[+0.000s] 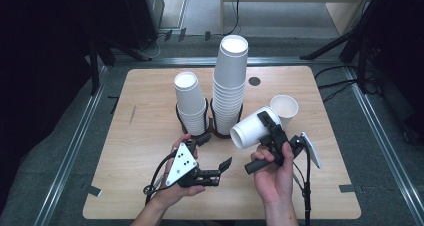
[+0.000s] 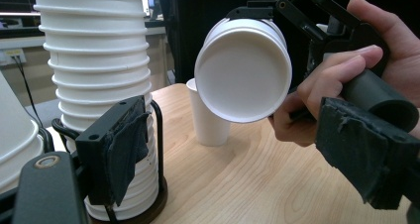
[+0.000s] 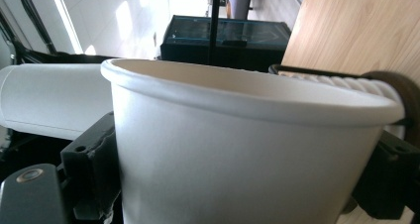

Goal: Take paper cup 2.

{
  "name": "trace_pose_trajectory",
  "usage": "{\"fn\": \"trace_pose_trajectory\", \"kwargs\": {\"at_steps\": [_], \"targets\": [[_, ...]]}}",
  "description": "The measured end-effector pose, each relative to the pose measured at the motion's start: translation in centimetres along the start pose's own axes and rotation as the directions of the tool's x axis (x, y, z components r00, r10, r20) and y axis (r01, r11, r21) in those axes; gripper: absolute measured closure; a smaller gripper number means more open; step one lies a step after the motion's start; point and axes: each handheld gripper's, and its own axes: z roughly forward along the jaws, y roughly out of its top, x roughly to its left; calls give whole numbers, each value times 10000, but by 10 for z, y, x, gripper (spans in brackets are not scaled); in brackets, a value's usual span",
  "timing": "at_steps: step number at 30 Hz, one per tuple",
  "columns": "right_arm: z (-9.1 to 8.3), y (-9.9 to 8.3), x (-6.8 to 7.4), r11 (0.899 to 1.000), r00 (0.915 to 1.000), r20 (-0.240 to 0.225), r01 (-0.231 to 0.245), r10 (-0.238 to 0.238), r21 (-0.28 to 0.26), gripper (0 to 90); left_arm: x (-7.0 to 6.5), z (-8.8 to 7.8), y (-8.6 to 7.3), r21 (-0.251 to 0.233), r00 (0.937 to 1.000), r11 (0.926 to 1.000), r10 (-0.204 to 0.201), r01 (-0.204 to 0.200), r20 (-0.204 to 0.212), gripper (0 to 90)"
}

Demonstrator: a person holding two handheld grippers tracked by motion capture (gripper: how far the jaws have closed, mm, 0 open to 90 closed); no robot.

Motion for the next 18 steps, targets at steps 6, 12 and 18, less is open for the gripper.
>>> {"fn": "trace_pose_trajectory", "kwargs": {"at_steps": [6,12,18], "targets": [[-1,1,4,9927,9933,192,1143,-1136,-395,114,0,0,0,-9,10000,10000,3,-3,-19,136],[-5,3,8,9808,9830,228,1835,-1824,-658,116,0,0,-1,7,10000,10000,19,-19,-21,136],[-9,1,15,9367,9441,396,3296,-3272,-1179,122,0,0,0,1,10000,10000,8,-8,-21,137]]}}
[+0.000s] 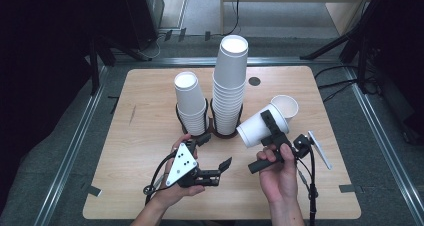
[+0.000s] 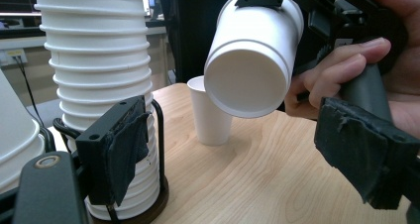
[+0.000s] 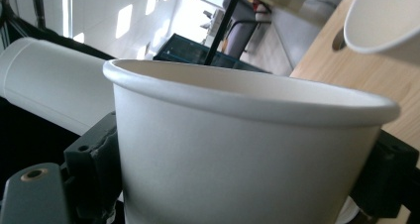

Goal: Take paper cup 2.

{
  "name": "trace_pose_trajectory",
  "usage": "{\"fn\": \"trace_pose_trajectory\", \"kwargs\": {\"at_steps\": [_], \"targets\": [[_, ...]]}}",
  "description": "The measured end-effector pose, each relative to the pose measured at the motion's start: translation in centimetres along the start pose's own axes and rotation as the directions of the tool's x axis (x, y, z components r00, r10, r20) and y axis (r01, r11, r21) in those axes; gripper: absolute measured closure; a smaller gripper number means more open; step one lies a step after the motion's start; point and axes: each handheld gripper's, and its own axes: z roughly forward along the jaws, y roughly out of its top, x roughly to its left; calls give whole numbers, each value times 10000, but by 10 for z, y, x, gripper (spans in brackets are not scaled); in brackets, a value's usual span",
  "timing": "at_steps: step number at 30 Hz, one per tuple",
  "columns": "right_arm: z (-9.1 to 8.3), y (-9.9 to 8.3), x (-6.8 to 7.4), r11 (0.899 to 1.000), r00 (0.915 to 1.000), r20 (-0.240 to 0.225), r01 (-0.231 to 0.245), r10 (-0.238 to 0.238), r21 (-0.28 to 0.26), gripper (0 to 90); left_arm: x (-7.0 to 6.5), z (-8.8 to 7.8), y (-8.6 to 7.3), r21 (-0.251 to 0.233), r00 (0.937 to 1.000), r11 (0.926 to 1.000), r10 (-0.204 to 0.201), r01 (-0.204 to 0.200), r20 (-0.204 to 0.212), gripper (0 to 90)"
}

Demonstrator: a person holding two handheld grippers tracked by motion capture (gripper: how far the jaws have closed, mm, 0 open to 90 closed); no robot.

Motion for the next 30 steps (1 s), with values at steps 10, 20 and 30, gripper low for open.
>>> {"fn": "trace_pose_trajectory", "kwargs": {"at_steps": [10,20,30], "targets": [[-8,2,14,9640,9662,-218,2546,-2569,-760,124,-1,0,0,-12,10000,10000,-1,1,-10,137],[-16,6,32,8268,8370,508,5464,-5449,-1334,124,0,0,0,37,10000,10000,21,-22,17,137],[-18,10,43,6382,6519,1332,7582,-7466,-1335,122,0,0,0,76,10000,10000,-12,11,33,139]]}}
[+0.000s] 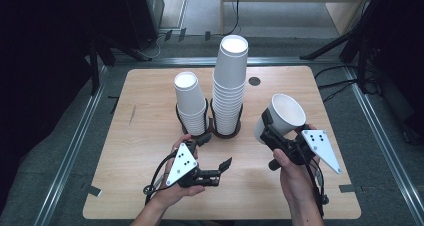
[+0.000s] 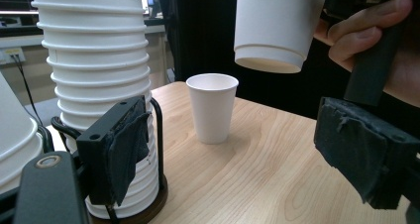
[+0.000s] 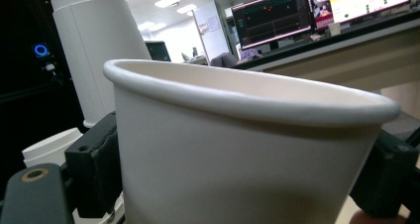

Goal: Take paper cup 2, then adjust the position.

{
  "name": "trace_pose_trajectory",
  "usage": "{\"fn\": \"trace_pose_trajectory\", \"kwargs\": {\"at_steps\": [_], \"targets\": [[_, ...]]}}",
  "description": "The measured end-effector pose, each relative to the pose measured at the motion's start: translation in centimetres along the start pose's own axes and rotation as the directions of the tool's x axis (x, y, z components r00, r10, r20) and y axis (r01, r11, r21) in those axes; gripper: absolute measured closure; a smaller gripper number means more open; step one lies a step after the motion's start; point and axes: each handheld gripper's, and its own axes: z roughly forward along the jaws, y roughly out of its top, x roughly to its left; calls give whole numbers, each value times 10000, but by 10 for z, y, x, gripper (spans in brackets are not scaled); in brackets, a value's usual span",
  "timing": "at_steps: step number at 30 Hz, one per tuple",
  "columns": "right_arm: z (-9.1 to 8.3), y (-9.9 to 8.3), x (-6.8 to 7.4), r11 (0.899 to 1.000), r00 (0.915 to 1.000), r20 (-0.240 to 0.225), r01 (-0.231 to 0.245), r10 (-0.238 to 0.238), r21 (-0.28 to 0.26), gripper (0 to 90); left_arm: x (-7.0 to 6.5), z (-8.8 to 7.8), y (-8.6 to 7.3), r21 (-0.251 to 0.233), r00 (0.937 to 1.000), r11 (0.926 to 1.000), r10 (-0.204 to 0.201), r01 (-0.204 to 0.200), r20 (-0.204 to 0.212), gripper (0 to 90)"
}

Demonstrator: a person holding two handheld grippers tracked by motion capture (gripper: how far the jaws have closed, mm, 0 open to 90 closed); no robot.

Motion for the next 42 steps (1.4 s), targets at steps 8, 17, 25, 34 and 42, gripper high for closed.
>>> {"fn": "trace_pose_trajectory", "kwargs": {"at_steps": [8,17,25,34,42], "targets": [[0,1,-8,9924,9919,359,1222,-1217,-122,121,0,1,0,14,10000,10000,-13,13,26,139],[3,0,-30,9804,9765,906,1970,-1955,-77,121,1,2,-1,80,10000,10000,-2,2,33,141],[7,-5,-50,9755,9661,1374,2200,-2186,53,121,2,2,-2,130,10000,9999,-19,19,-23,142],[13,-12,-62,9689,9581,1451,2466,-2470,212,120,3,2,-4,171,10000,9998,-51,52,-54,142],[16,-23,-74,9509,9354,1712,3031,-3093,620,118,4,1,-4,168,9999,9998,-84,85,-110,142]]}}
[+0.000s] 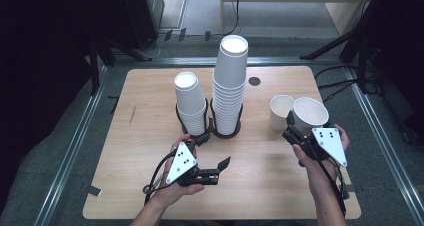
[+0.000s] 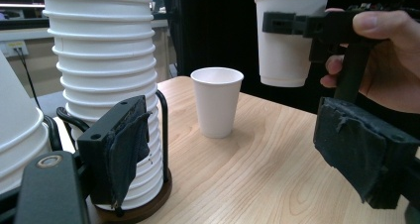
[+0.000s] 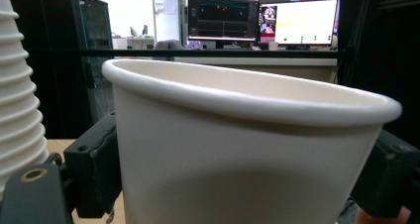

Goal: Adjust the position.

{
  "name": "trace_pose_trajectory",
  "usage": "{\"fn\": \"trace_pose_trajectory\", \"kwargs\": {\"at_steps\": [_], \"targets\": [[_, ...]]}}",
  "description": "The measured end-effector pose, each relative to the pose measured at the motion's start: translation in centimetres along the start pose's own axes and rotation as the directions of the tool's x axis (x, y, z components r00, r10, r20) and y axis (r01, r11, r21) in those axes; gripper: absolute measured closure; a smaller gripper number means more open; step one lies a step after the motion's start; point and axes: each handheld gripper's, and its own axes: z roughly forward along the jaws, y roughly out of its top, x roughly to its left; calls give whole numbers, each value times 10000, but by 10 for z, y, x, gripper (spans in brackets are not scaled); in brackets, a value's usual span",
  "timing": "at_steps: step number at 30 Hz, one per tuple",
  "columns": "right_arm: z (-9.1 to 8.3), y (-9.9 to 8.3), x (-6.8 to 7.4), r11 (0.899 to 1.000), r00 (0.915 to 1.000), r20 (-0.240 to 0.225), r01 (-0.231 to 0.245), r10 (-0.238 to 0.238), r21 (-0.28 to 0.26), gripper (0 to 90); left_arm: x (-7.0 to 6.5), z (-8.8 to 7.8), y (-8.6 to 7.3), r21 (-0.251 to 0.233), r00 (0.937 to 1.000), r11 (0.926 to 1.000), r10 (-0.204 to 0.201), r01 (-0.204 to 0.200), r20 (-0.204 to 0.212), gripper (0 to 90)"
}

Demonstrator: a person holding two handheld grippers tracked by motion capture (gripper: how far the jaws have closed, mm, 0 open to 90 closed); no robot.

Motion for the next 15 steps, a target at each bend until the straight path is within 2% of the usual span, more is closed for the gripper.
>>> {"fn": "trace_pose_trajectory", "kwargs": {"at_steps": [3,7,9,11,13,15], "targets": [[2,-4,-2,9999,9999,132,75,-76,68,118,0,0,0,16,10000,10000,14,-14,-17,142],[5,-11,-5,9998,9996,-237,-183,184,44,118,0,-1,-1,76,10000,10000,20,-20,-26,142],[7,-14,-6,10000,9997,-243,20,-20,17,119,0,-1,-1,79,10000,10000,-13,13,-36,142],[8,-17,-7,10000,9997,-231,15,-14,38,119,0,-2,-2,100,10000,9999,-22,23,-54,142],[9,-20,-7,9998,9998,-40,206,-205,76,119,0,-3,-2,137,10000,9999,-13,14,-76,142],[9,-22,-7,9995,9994,-157,321,-320,67,119,0,-4,-3,206,9999,9998,3,-1,-112,142]]}}
